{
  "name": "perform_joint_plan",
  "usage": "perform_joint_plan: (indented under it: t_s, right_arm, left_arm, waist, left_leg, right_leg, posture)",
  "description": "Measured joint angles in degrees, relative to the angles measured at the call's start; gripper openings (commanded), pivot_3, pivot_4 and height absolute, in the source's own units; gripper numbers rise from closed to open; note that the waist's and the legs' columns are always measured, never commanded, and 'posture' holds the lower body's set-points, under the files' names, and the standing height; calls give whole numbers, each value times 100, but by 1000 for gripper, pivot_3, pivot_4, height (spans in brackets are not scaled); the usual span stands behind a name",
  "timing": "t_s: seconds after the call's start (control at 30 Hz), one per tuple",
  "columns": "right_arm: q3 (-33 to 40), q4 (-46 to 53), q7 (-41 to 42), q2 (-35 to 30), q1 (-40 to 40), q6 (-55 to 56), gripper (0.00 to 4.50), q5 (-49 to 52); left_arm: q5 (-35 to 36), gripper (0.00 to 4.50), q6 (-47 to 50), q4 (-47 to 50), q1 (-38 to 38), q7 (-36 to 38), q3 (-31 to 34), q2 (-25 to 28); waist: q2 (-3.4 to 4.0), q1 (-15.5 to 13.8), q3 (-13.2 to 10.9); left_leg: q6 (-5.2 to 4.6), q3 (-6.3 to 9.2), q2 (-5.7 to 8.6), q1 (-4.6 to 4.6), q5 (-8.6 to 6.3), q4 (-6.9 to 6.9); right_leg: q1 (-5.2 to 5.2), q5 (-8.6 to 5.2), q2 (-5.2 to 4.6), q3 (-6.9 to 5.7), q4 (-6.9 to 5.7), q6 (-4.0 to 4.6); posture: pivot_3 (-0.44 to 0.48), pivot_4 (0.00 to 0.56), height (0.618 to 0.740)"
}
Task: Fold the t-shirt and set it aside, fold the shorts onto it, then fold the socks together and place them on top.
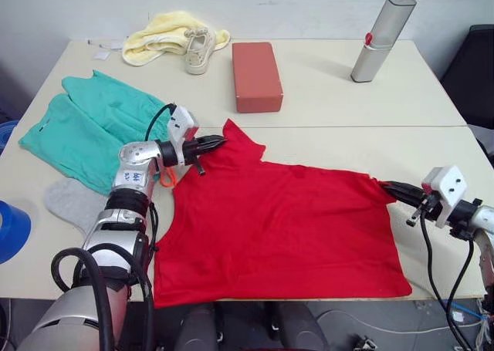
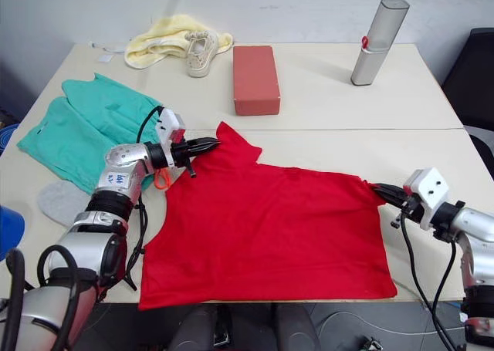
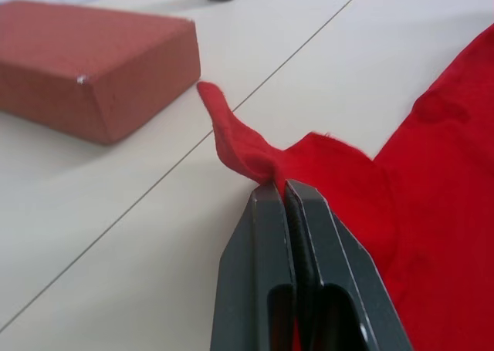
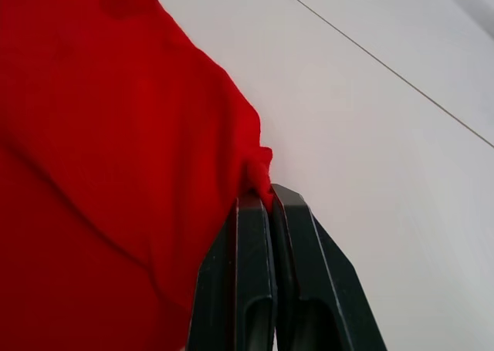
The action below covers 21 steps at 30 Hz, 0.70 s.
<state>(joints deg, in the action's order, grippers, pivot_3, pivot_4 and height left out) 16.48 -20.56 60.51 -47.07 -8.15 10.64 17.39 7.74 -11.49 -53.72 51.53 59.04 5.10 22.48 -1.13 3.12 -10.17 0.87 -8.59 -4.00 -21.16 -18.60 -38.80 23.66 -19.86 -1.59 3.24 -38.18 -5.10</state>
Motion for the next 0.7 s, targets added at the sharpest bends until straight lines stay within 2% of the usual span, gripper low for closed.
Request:
perform_joint_plan:
  t_s: [0.3, 0.7]
  right_arm:
    - [17, -65, -145, 0, 350, 790, 0, -170]
    - [-7, -320, -412, 62, 523, 1706, 0, -349]
  left_arm:
    - [325, 58, -551, 1051, -931, 106, 133, 129]
    - [301, 58, -1201, 1810, -1978, 176, -11, 391]
  waist:
    - [0, 4, 0]
    - [2, 8, 1]
  left_leg:
    - [0, -1, -4, 8, 0, -5]
    - [-2, -1, -6, 12, -2, -7]
  right_leg:
    - [-7, 0, -2, 6, -4, 0]
    - [-12, 0, -7, 16, -3, 1]
  posture:
    - [0, 150, 740]
    - [0, 150, 740]
